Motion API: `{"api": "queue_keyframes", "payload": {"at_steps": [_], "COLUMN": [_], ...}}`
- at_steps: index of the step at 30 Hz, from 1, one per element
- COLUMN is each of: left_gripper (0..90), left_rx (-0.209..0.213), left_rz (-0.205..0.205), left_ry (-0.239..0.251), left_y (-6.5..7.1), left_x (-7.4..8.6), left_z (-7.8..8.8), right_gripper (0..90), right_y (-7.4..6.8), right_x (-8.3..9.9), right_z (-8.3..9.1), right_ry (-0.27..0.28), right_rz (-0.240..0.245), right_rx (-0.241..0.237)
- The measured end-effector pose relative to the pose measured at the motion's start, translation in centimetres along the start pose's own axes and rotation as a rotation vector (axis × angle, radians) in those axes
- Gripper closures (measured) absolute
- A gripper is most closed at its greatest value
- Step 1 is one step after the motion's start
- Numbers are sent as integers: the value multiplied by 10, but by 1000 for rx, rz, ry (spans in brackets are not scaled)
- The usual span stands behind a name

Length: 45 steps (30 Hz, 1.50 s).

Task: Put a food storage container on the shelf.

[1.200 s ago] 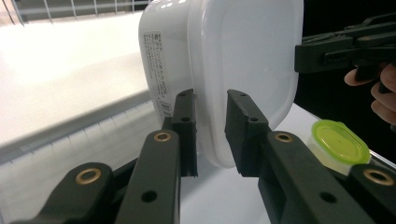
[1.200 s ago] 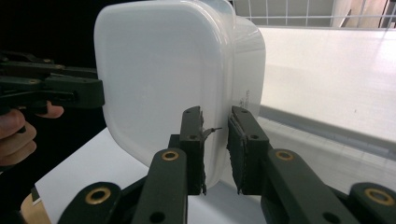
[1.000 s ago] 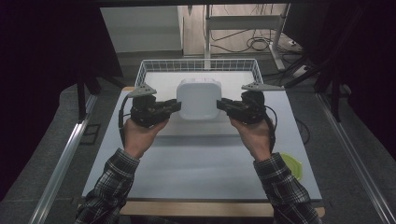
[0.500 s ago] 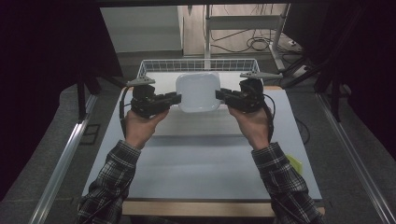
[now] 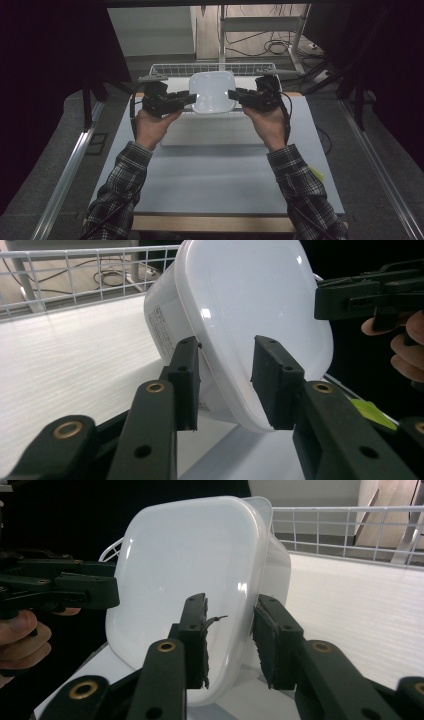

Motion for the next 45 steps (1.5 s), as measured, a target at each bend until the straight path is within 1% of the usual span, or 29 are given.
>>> {"api": "queue_keyframes", "payload": {"at_steps": [5,7,10,13,16,17,19,23,27,29,30,32,33,34,36,37,38,40,42,43,45], "left_gripper": [603,572,571,571,565,565,566,555,547,534,525,531,540,561,606,634,667,720,781,809,881], "left_rx": [6,-26,-46,-64,-79,-84,-86,-84,-97,-107,-106,-86,-85,-78,-67,-61,-39,-15,7,11,16], "left_rz": [1,-34,-51,-61,-62,-61,-56,-48,-48,-57,-69,-77,-86,-91,-98,-94,-92,-91,-76,-78,-95], "left_ry": [3,6,-4,-10,-13,-16,-11,-16,-20,-26,-13,19,26,38,44,43,44,48,42,34,-6], "left_y": [-4,-4,-3,-4,-7,-8,-10,-15,-18,-17,-15,-9,-5,-1,6,10,13,19,22,23,24], "left_x": [-2,-4,-6,-9,-12,-12,-13,-16,-18,-20,-21,-22,-23,-22,-19,-16,-13,-6,3,6,17], "left_z": [-2,-2,-3,-5,-6,-7,-8,-10,-12,-11,-9,-2,1,5,12,15,17,21,22,22,19], "right_gripper": [631,617,587,542,495,507,507,515,520,521,522,533,542,561,590,620,654,726,802,844,893], "right_y": [1,1,2,1,0,0,-1,-2,-3,-3,-3,-4,-3,-3,-3,-3,-3,-4,-4,-4,-4], "right_x": [-3,-4,-5,-6,-7,-8,-9,-10,-11,-11,-11,-12,-12,-13,-12,-10,-8,-4,1,5,11], "right_z": [-4,-5,-8,-12,-16,-16,-17,-19,-20,-20,-19,-15,-13,-10,-3,1,5,11,16,19,21], "right_ry": [-5,-8,-6,-5,1,15,17,17,21,25,29,46,51,55,67,70,73,77,75,70,60], "right_rz": [6,7,12,21,30,46,78,88,97,100,102,107,107,107,105,107,112,118,118,117,117], "right_rx": [3,3,9,20,41,57,97,98,103,99,96,80,79,74,57,49,41,29,8,-9,-29]}}
Point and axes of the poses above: each handheld gripper's, and its own axes: z roughly backward along the jaws, x roughly out of its underside, y roughly to its right, the point moved 5 cm from there along -z, roughly forward along the jaws, and after that the axes turned 13 degrees about x, right-handed, at the moved point
